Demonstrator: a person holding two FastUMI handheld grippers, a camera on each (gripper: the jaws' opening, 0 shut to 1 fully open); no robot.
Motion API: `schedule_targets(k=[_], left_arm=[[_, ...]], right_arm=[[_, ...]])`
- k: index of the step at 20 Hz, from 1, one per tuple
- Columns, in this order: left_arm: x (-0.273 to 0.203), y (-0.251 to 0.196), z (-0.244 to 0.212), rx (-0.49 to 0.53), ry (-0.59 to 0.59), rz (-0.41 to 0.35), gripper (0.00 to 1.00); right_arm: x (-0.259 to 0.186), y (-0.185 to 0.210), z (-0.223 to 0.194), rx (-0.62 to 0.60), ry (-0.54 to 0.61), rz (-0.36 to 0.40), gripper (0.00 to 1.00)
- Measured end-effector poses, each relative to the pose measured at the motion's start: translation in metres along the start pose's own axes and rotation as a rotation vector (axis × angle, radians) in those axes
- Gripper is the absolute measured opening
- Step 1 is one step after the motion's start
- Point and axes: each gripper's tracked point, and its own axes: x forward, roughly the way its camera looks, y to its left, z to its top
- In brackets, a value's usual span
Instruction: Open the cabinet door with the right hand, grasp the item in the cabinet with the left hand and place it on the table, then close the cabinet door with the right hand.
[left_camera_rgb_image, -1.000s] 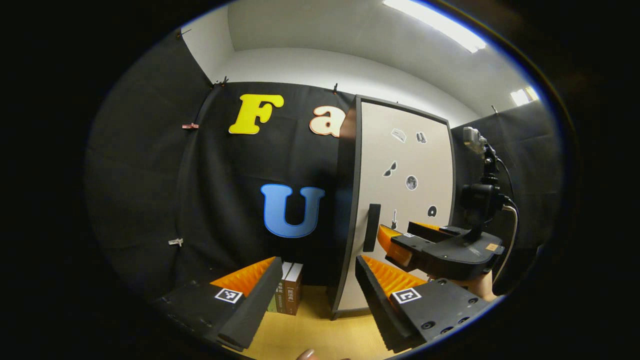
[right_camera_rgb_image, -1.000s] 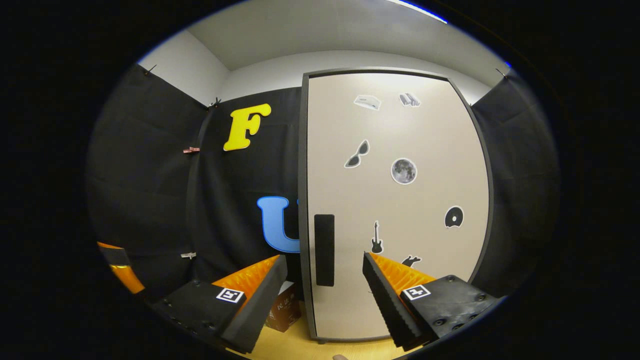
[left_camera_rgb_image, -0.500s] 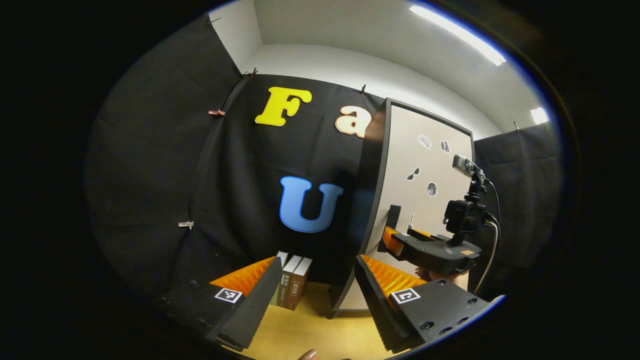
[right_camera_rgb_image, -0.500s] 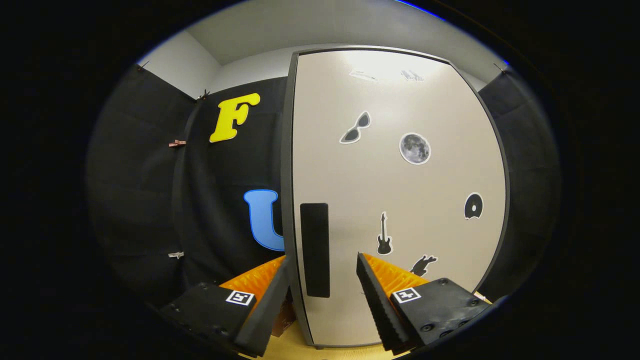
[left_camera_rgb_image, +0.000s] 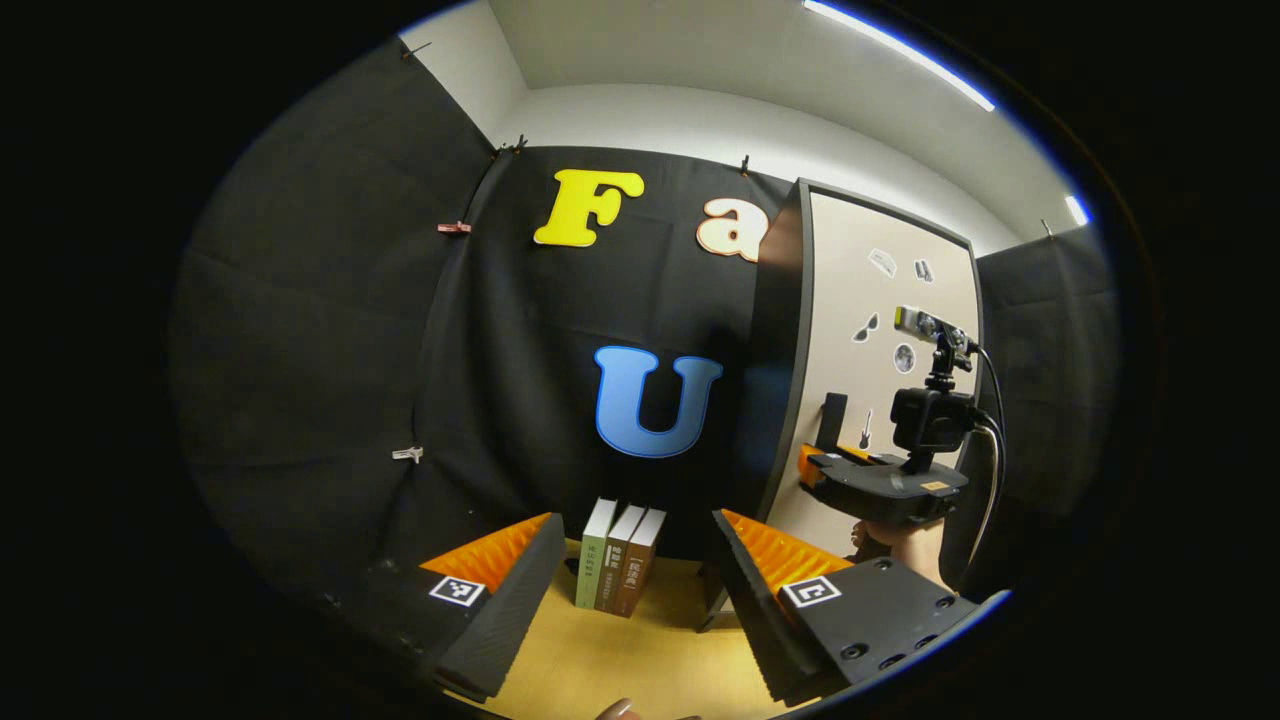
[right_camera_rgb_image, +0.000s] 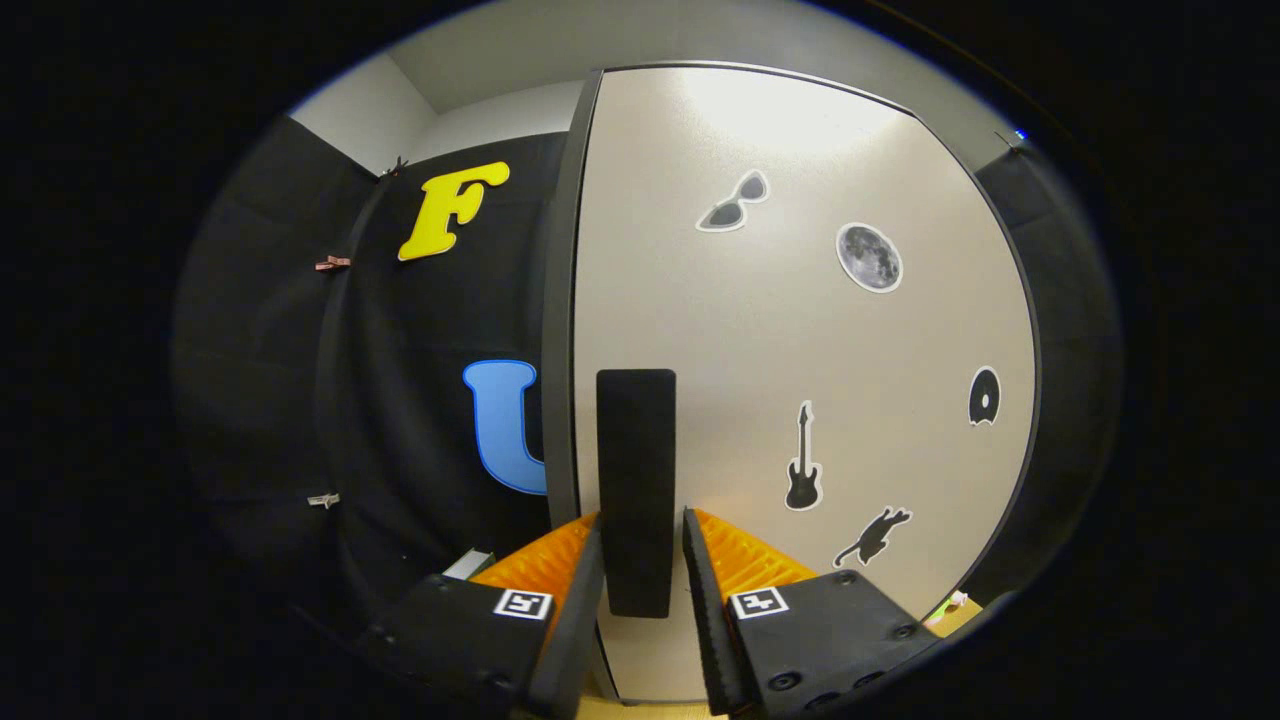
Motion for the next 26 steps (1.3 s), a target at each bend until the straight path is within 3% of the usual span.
schedule_targets(k=[1,3,4,5,6,26], left_arm=[[0.001,0.001,0.000,0.002,0.005,0.000,0.92],[0.000,0.002,-0.001,0.006,0.013,-0.001,0.92],[-0.001,0.003,-0.001,0.011,0.015,-0.001,0.93],[-0.002,0.004,-0.001,0.014,0.018,-0.002,0.93],[-0.003,0.004,-0.001,0.017,0.018,-0.004,0.93],[-0.042,-0.012,0.005,0.068,-0.024,-0.103,0.92]], right_arm=[[0.000,-0.001,0.002,-0.009,-0.009,-0.017,0.41],[0.000,-0.001,0.003,-0.054,-0.021,-0.036,0.39],[0.001,-0.001,0.002,-0.058,-0.023,-0.036,0.27],[0.000,-0.001,0.002,-0.051,-0.017,-0.032,0.27],[0.002,-0.001,0.001,-0.039,-0.015,-0.027,0.17],[-0.068,-0.009,0.009,-0.029,0.019,0.107,0.16]])
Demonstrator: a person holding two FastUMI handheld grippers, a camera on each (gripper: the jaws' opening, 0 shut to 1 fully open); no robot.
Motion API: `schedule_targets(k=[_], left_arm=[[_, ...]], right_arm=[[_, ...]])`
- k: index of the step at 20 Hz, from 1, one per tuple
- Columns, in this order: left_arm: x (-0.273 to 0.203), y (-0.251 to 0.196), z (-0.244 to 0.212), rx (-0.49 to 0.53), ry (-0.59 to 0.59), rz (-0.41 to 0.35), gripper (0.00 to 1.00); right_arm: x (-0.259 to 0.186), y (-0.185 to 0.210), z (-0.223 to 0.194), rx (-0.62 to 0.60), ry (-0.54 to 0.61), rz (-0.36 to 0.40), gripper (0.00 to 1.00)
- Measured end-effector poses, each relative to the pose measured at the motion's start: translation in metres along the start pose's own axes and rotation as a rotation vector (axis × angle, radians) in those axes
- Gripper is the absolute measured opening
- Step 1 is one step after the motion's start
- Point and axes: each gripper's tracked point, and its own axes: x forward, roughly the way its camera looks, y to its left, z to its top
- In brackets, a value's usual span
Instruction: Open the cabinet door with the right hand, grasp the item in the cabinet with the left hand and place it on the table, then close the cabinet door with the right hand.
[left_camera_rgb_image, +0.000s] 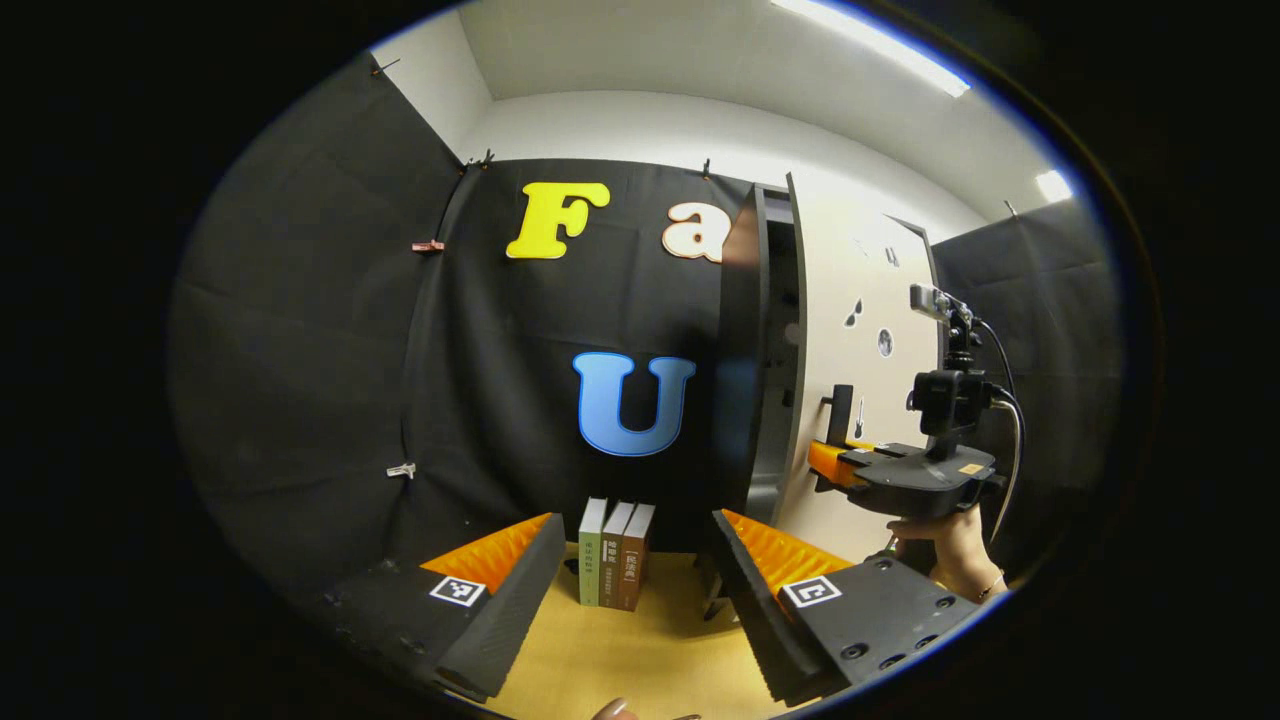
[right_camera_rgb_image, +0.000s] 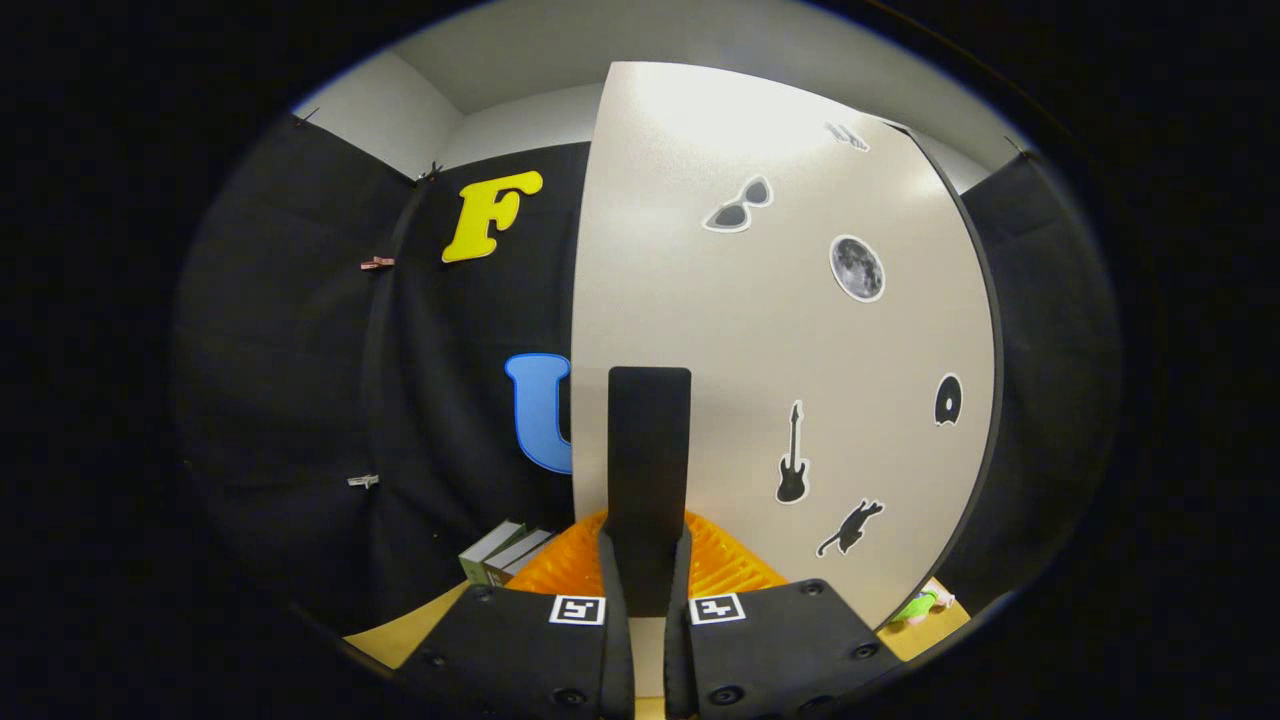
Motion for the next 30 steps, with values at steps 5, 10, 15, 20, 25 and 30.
schedule_targets(k=[5,10,15,20,25,30], left_arm=[[-0.003,-0.021,0.004,0.010,-0.010,-0.055,0.92],[0.001,-0.044,0.004,0.004,-0.013,-0.116,0.92],[0.009,-0.071,0.008,0.024,-0.023,-0.194,0.92],[0.021,-0.101,0.007,0.066,-0.027,-0.267,0.92],[0.034,-0.137,0.003,0.015,-0.015,-0.357,0.92],[0.039,-0.178,0.004,0.022,-0.020,-0.464,0.88]], right_arm=[[-0.031,-0.011,0.001,0.011,-0.001,0.028,0.16],[-0.053,-0.020,0.002,0.014,0.016,0.053,0.16],[-0.078,-0.032,0.002,0.019,0.021,0.072,0.16],[-0.101,-0.049,0.004,0.010,0.026,0.088,0.16],[-0.129,-0.069,0.006,0.011,0.020,0.079,0.16],[-0.148,-0.084,0.007,0.004,0.011,0.074,0.15]])
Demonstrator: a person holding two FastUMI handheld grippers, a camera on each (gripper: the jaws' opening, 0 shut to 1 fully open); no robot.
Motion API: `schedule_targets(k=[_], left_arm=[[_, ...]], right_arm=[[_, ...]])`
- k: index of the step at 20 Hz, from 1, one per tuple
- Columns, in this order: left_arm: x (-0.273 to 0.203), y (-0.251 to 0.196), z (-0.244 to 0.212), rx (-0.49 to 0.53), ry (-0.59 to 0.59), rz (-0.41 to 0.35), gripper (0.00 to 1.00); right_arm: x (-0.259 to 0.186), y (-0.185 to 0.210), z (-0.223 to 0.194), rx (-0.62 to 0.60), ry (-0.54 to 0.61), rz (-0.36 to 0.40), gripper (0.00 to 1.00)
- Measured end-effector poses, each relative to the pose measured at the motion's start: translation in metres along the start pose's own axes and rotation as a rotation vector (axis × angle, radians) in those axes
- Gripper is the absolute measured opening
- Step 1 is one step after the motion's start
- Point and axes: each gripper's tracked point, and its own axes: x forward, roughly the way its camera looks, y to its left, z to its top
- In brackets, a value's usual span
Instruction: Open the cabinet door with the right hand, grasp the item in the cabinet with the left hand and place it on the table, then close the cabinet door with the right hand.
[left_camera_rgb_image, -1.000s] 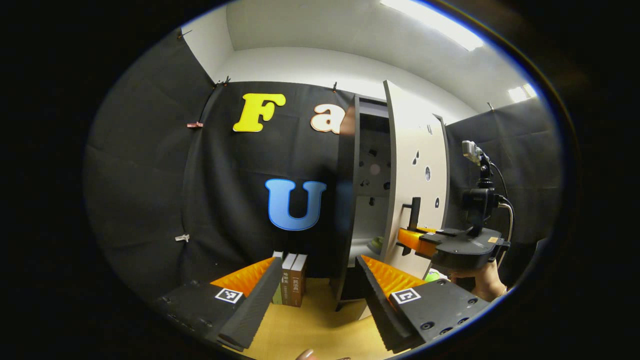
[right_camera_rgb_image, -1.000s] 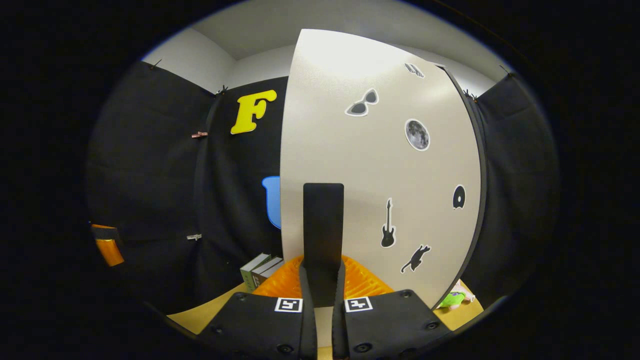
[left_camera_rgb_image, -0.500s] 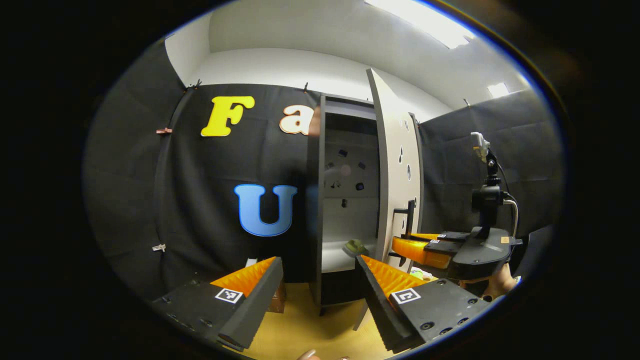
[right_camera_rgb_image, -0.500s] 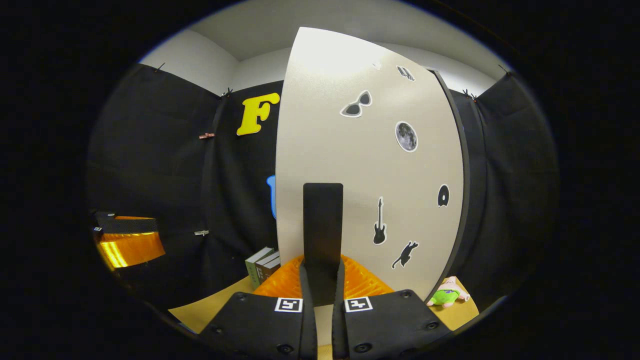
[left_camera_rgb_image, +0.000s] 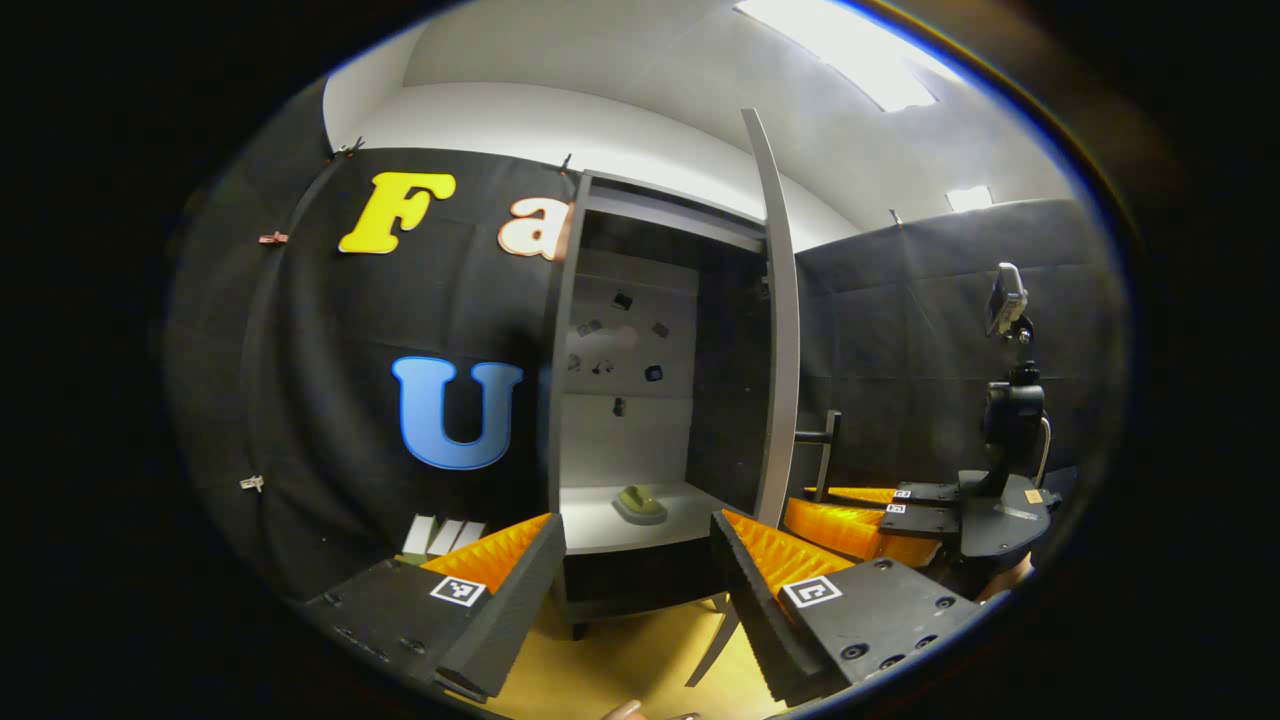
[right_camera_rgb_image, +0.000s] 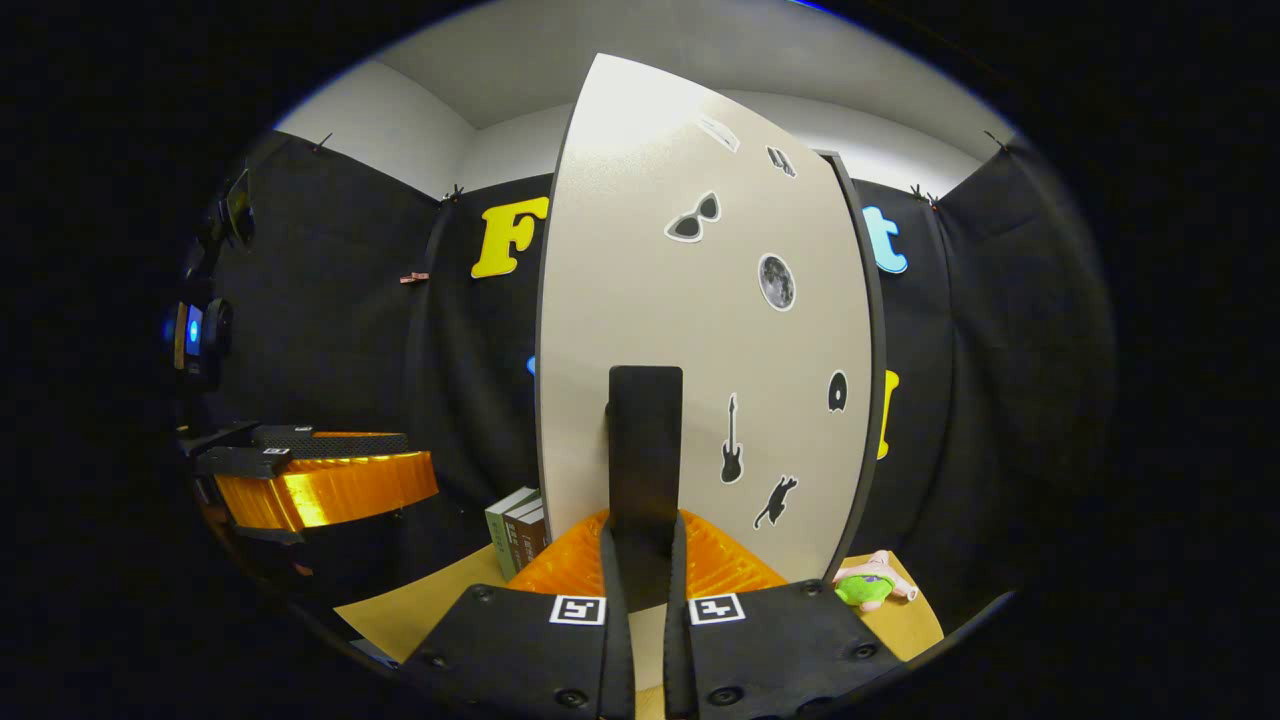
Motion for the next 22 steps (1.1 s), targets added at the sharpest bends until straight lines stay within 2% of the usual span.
schedule_targets(k=[1,5,12,14,15,16,22], left_arm=[[0.004,-0.008,-0.001,0.007,0.002,-0.020,0.92],[0.017,-0.031,-0.009,0.004,0.018,-0.089,0.92],[0.040,-0.056,-0.012,-0.085,0.025,-0.153,0.92],[0.043,-0.065,-0.011,-0.088,0.021,-0.178,0.92],[0.045,-0.067,-0.009,-0.082,0.018,-0.179,0.88],[0.048,-0.069,-0.010,-0.076,0.018,-0.179,0.93],[0.066,-0.097,-0.017,-0.094,0.037,-0.248,0.92]], right_arm=[[-0.005,-0.005,0.001,-0.004,0.000,-0.006,0.15],[-0.020,-0.024,0.002,0.010,-0.003,-0.039,0.15],[-0.049,-0.057,0.004,0.014,-0.015,-0.114,0.14],[-0.055,-0.069,0.005,0.016,-0.018,-0.145,0.14],[-0.058,-0.074,0.006,0.012,-0.023,-0.162,0.14],[-0.062,-0.081,0.006,0.009,-0.029,-0.180,0.14],[-0.081,-0.110,0.010,0.007,-0.051,-0.236,0.13]])
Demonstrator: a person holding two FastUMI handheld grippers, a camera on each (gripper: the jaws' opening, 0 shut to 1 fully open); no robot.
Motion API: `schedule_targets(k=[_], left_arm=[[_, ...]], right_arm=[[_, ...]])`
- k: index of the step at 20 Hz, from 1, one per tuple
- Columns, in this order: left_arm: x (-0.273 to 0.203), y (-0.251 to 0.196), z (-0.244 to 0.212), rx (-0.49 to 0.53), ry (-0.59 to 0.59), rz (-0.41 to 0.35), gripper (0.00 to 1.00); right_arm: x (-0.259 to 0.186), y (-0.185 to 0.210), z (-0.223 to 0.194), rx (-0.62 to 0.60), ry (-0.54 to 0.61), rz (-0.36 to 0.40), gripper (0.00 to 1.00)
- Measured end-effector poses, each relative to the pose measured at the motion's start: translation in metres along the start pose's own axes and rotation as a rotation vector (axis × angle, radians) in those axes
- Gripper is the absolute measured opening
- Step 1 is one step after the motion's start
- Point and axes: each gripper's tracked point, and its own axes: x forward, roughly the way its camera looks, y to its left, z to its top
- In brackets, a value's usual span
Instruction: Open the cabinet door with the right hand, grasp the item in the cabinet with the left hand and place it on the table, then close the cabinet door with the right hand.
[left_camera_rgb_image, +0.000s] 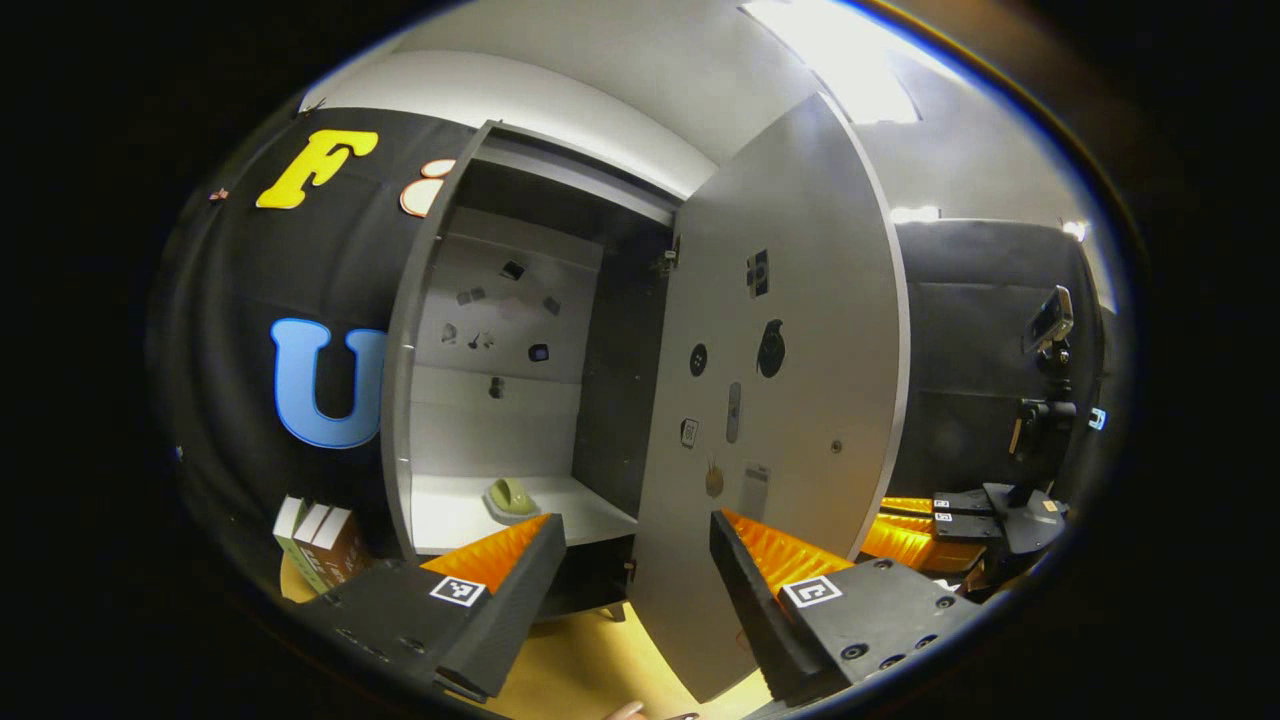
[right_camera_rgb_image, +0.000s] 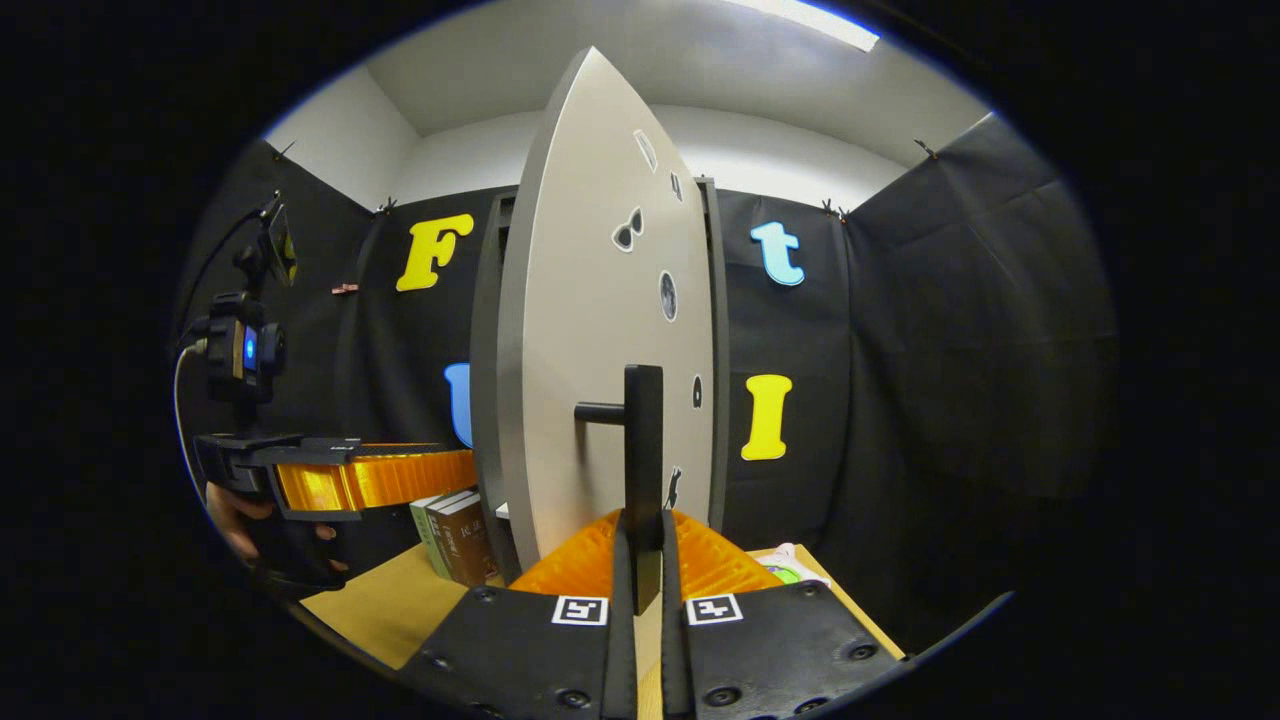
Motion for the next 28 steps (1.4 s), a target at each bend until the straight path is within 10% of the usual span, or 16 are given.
schedule_targets(k=[21,28], left_arm=[[0.075,0.045,-0.005,0.047,0.009,0.109,0.92],[0.130,0.087,-0.019,0.041,0.034,0.196,0.92]], right_arm=[[-0.048,-0.104,0.028,0.003,-0.086,-0.178,0.10],[-0.077,-0.179,0.019,-0.053,-0.078,-0.385,0.09]])
